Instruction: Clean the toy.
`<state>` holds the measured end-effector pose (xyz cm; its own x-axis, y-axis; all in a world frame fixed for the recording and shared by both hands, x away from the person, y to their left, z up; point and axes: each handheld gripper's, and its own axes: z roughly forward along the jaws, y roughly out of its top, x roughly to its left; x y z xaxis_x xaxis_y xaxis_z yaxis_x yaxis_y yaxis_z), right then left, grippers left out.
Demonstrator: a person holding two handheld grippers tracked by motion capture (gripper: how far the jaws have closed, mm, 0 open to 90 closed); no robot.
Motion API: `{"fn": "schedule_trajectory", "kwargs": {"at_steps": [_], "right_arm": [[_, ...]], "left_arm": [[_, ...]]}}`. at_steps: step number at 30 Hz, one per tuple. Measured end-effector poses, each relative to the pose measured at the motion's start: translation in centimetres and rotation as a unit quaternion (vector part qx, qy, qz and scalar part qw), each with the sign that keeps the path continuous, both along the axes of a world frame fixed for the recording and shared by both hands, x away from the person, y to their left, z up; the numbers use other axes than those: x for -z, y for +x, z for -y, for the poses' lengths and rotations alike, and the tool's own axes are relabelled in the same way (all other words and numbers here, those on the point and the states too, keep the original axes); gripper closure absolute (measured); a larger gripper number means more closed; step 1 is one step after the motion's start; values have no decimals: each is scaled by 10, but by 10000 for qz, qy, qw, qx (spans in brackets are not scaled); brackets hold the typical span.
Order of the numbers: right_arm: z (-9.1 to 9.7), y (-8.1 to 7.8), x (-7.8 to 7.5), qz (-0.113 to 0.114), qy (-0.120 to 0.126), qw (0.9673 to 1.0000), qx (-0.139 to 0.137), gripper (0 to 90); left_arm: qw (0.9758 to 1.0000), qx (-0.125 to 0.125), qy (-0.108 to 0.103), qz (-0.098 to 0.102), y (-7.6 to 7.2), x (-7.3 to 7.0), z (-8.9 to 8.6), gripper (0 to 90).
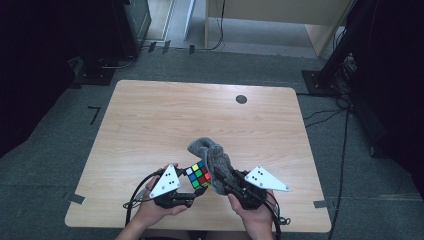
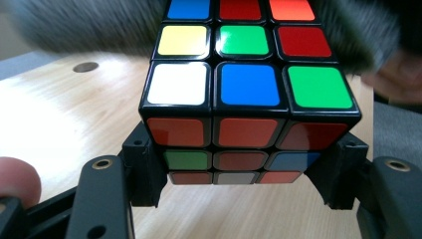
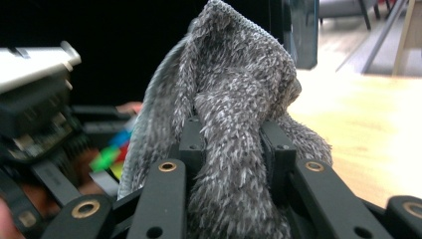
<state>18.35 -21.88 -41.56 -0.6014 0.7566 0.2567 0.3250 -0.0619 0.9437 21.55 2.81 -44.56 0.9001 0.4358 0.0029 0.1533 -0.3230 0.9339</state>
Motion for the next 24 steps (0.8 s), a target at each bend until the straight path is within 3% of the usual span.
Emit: {"fn": "schedule_trajectory", "kwargs": {"at_steps": [2,4,7,9,10,12,14,16,19,22,24], "right_arm": [[1,1,2,8,-10,10000,-5,696],[1,7,14,-234,-196,9995,69,696],[2,9,19,-411,-104,9991,60,697],[1,7,16,-349,-117,9993,61,696],[1,3,6,-141,59,9999,-69,695],[1,1,2,-43,112,9999,-101,695],[0,-1,-3,54,141,9998,-96,694],[1,2,2,-22,156,9999,-72,693],[2,9,19,-414,14,9991,24,693],[1,8,17,-412,13,9991,41,693],[1,3,9,-211,74,9997,-7,687]], "left_arm": [[10000,-30,-10,42,0,-2,-1,347],[9997,-68,-251,-22,2,-6,-8,347],[9995,-99,-300,-71,4,-7,-11,347],[9996,-88,-248,-116,5,-5,-10,347],[9998,-75,-148,-111,5,-3,-9,347],[10000,-20,3,-42,3,0,-3,347],[10000,6,11,-2,0,-1,-1,347],[10000,-39,3,41,0,-3,-2,347],[9998,-52,-185,-53,2,-6,-9,346],[9997,28,-194,-123,4,-6,-9,346],[9998,90,-40,-155,3,-3,-5,346]]}}
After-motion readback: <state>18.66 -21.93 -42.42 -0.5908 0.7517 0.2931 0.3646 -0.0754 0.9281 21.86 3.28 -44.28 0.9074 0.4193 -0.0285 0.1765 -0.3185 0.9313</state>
